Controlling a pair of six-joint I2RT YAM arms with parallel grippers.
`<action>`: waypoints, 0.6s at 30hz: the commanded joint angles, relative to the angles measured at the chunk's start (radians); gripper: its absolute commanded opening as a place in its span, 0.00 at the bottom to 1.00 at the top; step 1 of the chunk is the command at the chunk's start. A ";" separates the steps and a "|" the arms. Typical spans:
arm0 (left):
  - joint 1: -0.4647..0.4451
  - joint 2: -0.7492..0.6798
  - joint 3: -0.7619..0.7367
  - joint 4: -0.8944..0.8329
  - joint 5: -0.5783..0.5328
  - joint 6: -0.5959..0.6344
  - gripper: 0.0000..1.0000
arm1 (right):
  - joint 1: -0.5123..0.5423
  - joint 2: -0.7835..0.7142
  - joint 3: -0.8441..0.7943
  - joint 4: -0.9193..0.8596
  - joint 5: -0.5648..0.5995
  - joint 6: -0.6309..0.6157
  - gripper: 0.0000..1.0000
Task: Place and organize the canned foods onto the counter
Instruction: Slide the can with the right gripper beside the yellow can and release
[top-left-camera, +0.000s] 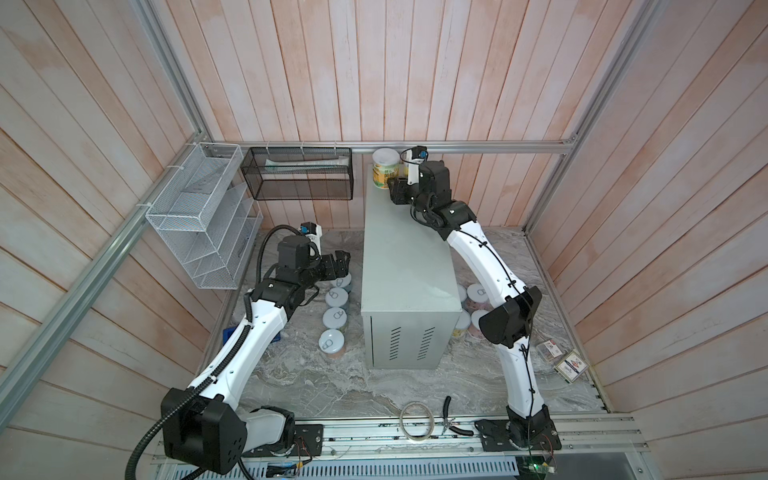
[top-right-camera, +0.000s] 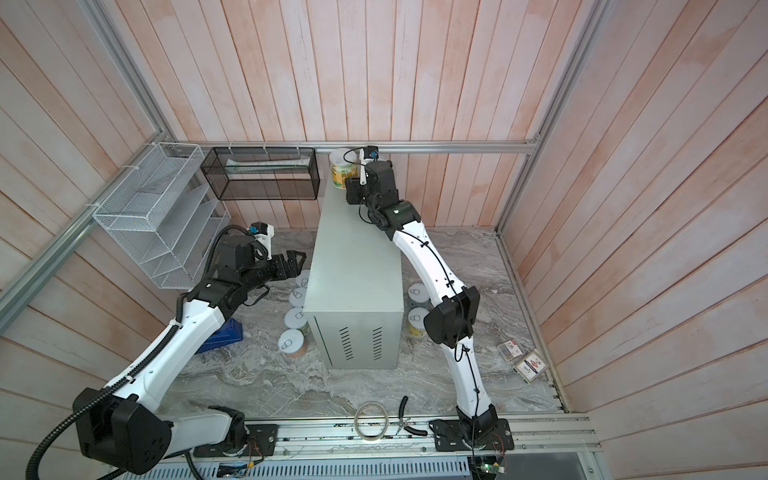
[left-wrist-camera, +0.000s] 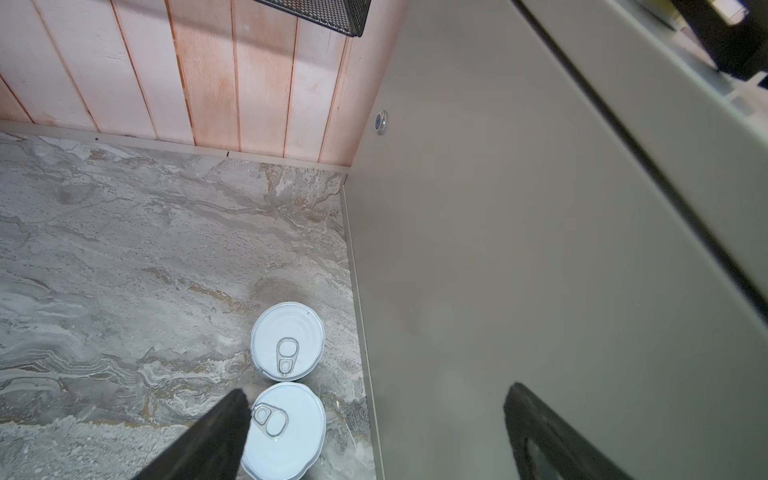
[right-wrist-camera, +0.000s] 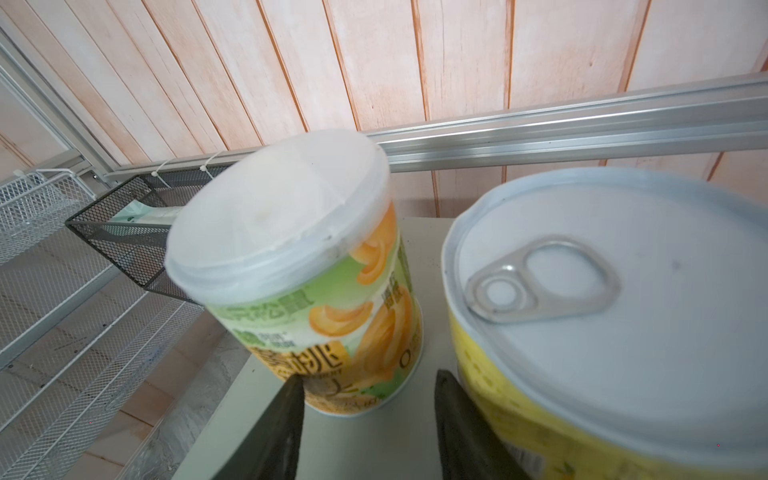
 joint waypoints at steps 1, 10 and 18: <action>0.009 0.014 -0.016 0.026 0.016 0.017 0.98 | -0.003 0.001 0.016 0.002 -0.005 0.027 0.50; 0.012 0.000 -0.022 0.012 -0.081 0.010 1.00 | 0.018 -0.199 -0.017 -0.094 -0.014 -0.029 0.74; -0.031 -0.083 -0.127 0.039 -0.125 0.040 1.00 | 0.018 -0.604 -0.475 -0.075 0.094 -0.076 0.98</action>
